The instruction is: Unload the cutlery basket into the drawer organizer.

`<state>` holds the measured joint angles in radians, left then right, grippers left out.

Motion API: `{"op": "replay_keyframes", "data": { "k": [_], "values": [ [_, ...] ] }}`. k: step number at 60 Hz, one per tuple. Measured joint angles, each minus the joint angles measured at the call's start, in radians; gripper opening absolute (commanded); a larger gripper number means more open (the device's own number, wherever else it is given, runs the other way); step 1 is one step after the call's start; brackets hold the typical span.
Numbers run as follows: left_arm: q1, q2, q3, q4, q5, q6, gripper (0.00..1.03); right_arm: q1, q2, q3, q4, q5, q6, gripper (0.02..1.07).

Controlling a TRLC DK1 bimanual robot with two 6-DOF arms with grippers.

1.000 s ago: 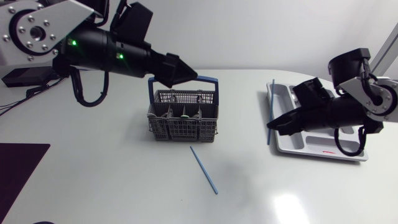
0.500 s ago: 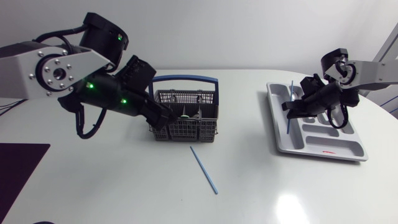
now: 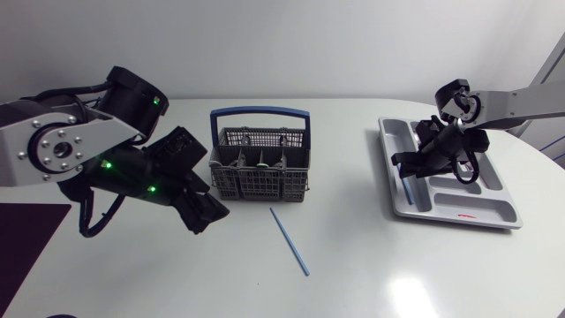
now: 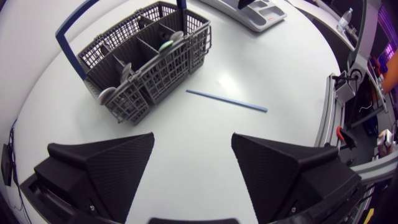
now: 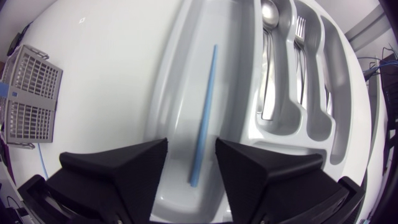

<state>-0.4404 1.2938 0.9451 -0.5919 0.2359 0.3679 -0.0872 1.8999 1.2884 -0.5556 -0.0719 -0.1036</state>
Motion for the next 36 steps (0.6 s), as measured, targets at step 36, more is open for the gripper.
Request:
{"op": "replay_keyframes", "data": {
  "k": [36],
  "values": [
    [-0.048, -0.183, -0.2, -0.008, 0.127, 0.243, 0.88, 0.588, -0.286, -0.15, -0.141, 0.074, 0.003, 0.91]
  ]
}}
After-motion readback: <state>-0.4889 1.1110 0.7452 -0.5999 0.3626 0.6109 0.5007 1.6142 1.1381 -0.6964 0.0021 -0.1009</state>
